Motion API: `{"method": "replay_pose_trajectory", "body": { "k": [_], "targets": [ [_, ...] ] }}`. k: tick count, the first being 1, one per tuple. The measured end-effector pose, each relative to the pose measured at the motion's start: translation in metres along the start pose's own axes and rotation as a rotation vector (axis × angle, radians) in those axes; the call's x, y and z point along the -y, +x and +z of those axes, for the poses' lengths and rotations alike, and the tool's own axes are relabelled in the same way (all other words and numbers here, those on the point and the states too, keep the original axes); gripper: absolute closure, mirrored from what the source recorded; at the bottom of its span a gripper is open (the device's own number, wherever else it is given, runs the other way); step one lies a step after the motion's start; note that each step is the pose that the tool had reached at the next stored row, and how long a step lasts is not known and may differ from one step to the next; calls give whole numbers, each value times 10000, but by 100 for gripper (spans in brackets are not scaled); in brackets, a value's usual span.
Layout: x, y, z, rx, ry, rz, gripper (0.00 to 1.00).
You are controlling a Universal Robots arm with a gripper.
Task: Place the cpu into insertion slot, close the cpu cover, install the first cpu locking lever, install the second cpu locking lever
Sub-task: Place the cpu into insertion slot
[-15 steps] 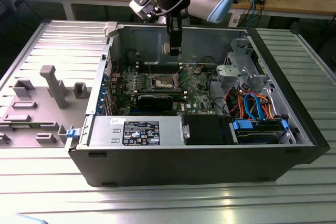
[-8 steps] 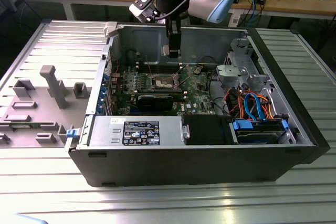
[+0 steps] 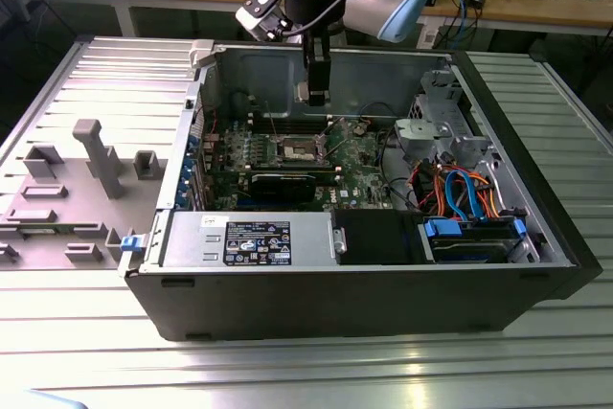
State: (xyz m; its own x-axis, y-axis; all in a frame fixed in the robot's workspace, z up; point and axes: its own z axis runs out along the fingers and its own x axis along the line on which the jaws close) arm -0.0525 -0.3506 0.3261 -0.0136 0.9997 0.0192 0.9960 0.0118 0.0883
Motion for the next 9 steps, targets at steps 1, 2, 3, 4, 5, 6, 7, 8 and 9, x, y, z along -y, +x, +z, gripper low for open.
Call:
{"method": "replay_pose_trajectory", "body": {
  "k": [1, 2, 3, 4, 5, 6, 7, 8, 9],
  "targets": [
    [0, 0, 0, 0, 0, 0, 45],
    [0, 0, 1, 0, -1, 0, 45],
    [9, 0, 79, 2, -34, -1, 45],
    [22, 5, 212, 1, -34, -2, 45],
    [28, 4, 281, 2, -34, -1, 45],
    [29, 3, 295, 1, -34, -1, 45],
    [30, 3, 305, 0, -35, -1, 45],
    [30, 3, 308, 1, -34, -1, 45],
    [30, 3, 308, 1, -33, -1, 45]
  ]
}}
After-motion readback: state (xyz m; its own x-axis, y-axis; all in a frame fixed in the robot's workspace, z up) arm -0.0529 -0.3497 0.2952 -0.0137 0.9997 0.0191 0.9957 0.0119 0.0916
